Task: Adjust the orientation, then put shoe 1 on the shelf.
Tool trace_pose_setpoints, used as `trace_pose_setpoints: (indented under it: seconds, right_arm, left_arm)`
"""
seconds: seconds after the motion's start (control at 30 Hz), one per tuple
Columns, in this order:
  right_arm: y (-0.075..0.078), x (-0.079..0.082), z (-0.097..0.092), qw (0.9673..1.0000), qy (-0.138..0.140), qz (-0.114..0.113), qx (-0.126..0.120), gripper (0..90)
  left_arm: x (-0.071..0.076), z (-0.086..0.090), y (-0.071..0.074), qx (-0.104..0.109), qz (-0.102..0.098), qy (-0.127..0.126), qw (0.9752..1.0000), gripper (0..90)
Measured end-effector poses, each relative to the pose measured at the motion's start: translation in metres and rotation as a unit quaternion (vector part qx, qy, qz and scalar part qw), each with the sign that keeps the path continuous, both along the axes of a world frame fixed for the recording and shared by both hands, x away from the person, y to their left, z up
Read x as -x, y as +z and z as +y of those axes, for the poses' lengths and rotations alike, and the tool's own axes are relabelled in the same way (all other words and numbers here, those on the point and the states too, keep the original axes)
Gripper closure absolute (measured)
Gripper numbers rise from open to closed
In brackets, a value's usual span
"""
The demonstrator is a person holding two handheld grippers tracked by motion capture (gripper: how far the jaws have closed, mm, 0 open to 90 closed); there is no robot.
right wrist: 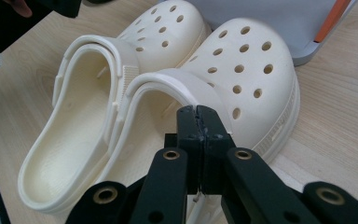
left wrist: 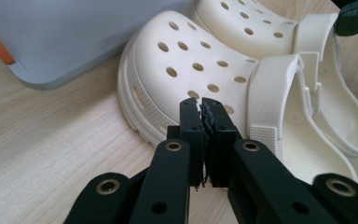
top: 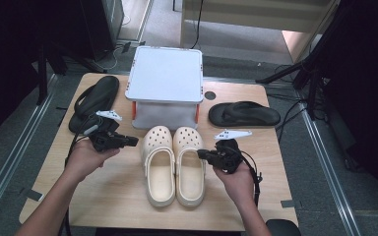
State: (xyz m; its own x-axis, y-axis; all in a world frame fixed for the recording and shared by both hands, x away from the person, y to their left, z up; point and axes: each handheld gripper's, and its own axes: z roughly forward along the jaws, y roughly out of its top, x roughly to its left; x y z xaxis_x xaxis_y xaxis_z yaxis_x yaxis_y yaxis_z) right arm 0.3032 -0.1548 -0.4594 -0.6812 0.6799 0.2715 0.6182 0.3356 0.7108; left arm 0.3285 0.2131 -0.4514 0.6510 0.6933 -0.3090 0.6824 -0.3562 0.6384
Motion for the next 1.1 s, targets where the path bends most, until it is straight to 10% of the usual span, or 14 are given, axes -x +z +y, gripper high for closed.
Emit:
trace_pose_setpoints:
  seconds: [1.1]
  right_arm:
    - [-0.006, 0.026, 0.023, 0.9996, 0.014, -0.024, 0.002, 62.8]
  left_arm:
    - [-0.07, -0.004, 0.067, 0.003, -0.044, 0.009, 0.999, 87.7]
